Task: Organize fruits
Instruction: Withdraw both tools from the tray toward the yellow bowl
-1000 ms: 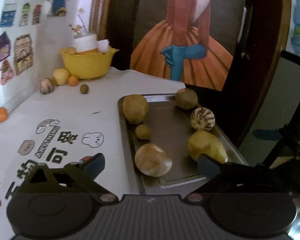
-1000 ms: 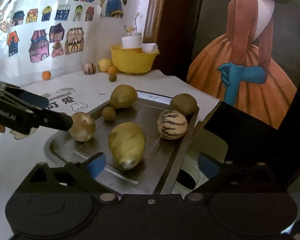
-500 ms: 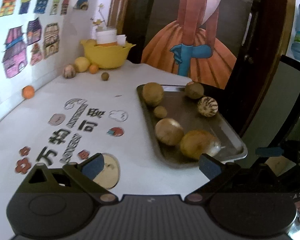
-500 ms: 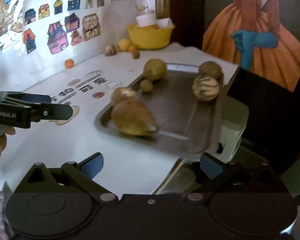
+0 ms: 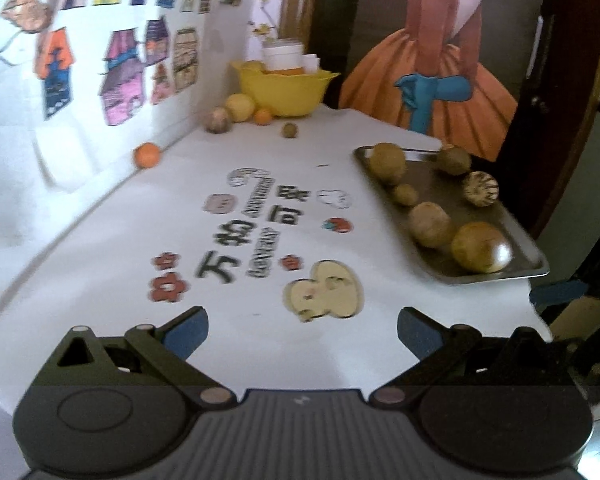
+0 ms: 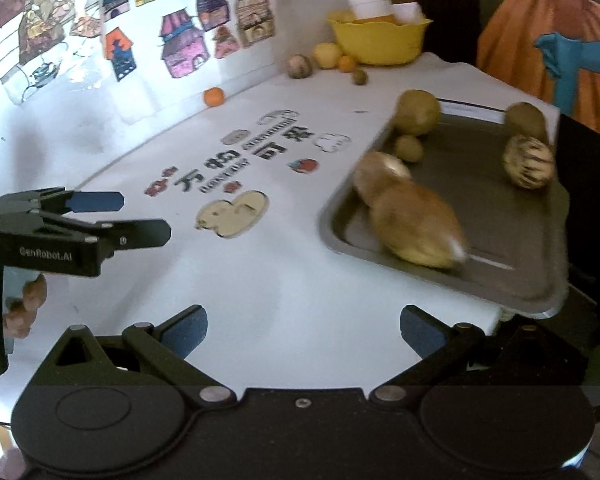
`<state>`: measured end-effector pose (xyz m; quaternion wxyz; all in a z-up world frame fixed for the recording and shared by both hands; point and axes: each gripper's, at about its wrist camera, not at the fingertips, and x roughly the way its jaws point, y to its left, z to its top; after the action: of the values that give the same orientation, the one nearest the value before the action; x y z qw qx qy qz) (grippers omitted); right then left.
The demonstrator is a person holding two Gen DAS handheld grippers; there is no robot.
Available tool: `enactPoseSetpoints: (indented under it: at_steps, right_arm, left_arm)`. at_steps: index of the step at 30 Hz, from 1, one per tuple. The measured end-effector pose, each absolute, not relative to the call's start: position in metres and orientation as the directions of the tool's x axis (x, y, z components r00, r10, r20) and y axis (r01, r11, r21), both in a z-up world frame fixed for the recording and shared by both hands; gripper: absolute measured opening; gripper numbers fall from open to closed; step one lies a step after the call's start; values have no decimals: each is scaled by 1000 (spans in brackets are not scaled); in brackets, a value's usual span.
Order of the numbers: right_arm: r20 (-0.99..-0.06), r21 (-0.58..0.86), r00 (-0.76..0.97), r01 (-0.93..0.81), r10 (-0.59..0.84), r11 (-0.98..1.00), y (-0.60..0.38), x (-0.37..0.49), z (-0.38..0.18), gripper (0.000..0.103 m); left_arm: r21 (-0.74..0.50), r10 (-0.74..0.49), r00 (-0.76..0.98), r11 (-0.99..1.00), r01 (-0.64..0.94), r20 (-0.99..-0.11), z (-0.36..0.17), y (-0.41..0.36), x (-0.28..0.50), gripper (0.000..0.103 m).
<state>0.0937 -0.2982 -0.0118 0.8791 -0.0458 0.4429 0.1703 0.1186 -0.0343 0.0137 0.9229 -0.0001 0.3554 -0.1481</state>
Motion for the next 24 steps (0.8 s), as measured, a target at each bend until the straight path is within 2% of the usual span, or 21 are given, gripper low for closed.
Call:
enactPoseSetpoints:
  at_steps: [11, 19, 24]
  right_arm:
    - [-822, 100, 486, -392, 298, 915, -255, 149, 14, 102]
    - [-790, 89, 525, -412, 316, 907, -242, 219, 56, 102]
    - [-760, 97, 566, -387, 320, 917, -245, 278, 65, 102]
  left_arm:
    - [37, -136, 747, 977, 211, -651, 41, 14, 129, 103]
    - [4, -175, 798, 976, 217, -576, 59, 19, 149, 103]
    - [48, -171, 815, 971, 236, -553, 65, 6, 177, 103]
